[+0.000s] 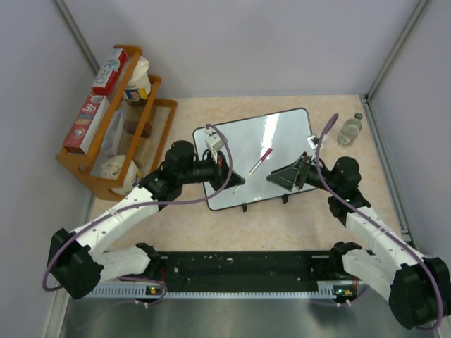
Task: Write a sentence on the whiteboard
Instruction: Pass from the left arm to the right, then pass from the right arm to the left, then pass from the left arm to the right, then move the whiteboard to the corner of the board.
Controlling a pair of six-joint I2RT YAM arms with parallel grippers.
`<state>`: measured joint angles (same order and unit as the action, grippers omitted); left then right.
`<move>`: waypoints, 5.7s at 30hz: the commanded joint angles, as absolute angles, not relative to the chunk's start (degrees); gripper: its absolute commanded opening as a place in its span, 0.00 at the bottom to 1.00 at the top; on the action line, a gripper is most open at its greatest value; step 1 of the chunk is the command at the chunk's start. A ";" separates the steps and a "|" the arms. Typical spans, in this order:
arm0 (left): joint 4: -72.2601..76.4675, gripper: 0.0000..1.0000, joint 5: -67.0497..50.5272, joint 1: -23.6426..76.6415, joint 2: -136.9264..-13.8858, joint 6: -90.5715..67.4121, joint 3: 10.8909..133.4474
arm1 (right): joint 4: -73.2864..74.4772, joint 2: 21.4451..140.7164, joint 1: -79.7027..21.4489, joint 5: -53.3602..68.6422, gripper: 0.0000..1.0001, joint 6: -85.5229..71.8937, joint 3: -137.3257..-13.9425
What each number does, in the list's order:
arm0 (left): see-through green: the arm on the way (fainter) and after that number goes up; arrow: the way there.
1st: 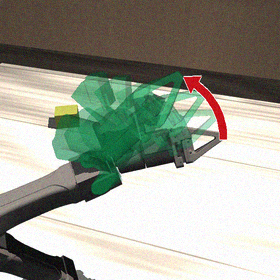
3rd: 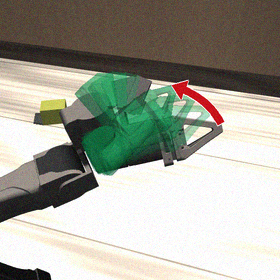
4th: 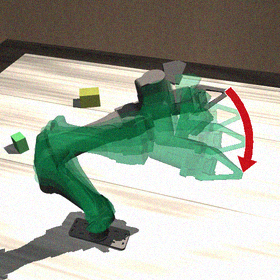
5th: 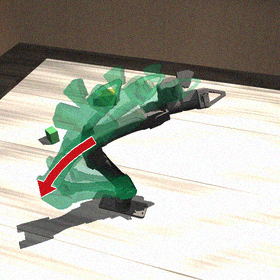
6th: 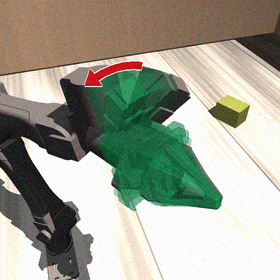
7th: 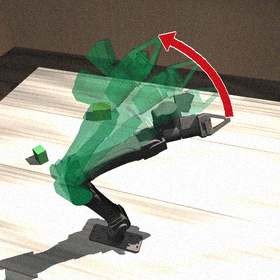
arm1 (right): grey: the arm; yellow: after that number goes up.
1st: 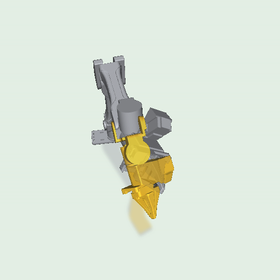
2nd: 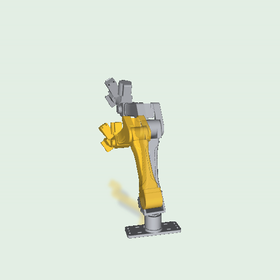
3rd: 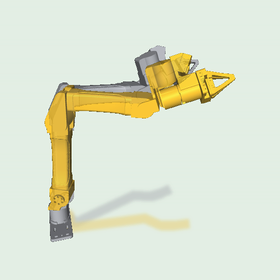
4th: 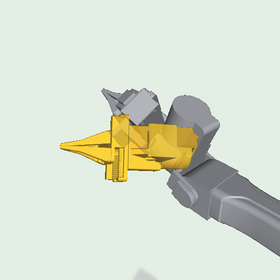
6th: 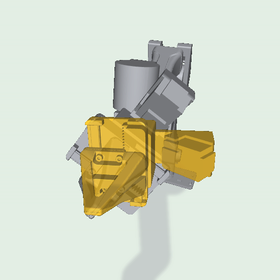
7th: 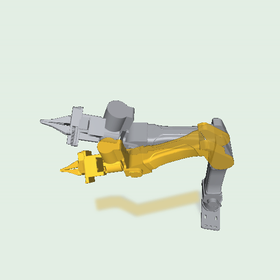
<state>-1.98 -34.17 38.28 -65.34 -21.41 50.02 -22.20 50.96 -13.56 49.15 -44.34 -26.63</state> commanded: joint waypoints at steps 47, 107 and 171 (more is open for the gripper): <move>13.27 0.00 -44.30 39.81 -68.38 -25.14 45.62 | -38.60 60.38 -29.71 39.99 0.02 -46.68 -30.58; 0.26 0.00 -55.99 40.52 -66.27 -16.26 50.63 | -29.36 54.76 -29.62 53.62 0.00 -44.21 -34.28; -16.35 0.64 -26.47 35.77 -74.26 -13.53 51.68 | -5.36 39.28 -7.21 39.38 0.00 -38.32 -26.19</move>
